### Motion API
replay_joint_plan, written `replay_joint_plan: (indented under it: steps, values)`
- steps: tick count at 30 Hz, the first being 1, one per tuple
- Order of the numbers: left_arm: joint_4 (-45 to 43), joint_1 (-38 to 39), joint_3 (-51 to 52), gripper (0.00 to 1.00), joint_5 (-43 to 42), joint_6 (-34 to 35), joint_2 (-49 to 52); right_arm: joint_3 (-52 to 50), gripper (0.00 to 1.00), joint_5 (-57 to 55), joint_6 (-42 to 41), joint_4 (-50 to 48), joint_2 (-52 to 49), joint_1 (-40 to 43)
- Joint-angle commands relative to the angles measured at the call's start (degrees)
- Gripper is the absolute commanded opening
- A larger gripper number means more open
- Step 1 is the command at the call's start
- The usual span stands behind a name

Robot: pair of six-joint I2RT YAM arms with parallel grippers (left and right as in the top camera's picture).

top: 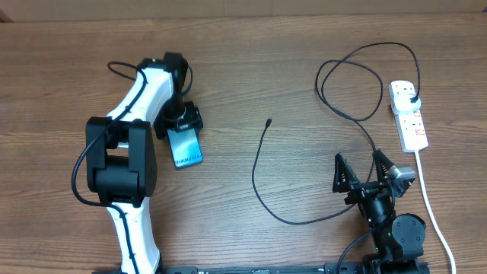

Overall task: Plug charger to phone and switch on socket
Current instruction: 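Lift the phone with the left gripper and tilt it upright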

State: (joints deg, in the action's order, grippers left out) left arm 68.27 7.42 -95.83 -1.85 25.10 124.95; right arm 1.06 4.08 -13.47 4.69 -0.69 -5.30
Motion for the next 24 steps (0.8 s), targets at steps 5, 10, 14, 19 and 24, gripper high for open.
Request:
replay_joint_plan:
  steps: [5, 10, 14, 19, 24]
  values:
    - [4.8, 0.1, -10.8, 0.74, -4.0, 0.2, -0.1, -0.6, 1.0, -0.1, 0.0, -0.3, 0.5, -0.2]
    - [7.5, 0.1, -14.8, 0.74, -14.3, 0.2, -0.1, -0.6, 1.0, -0.1, 0.0, -0.2, 0.5, -0.2]
    - [7.6, 0.1, -15.4, 0.74, -23.9, 0.2, -0.1, -0.6, 1.0, -0.1, 0.0, -0.3, 0.5, -0.2]
    - [8.7, 0.1, -15.3, 0.74, -31.7, 0.2, -0.1, -0.6, 1.0, -0.1, 0.0, -0.2, 0.5, -0.2]
    - [9.4, 0.1, -15.3, 0.75, -34.2, 0.2, -0.1, -0.6, 1.0, -0.1, 0.0, -0.2, 0.5, -0.2]
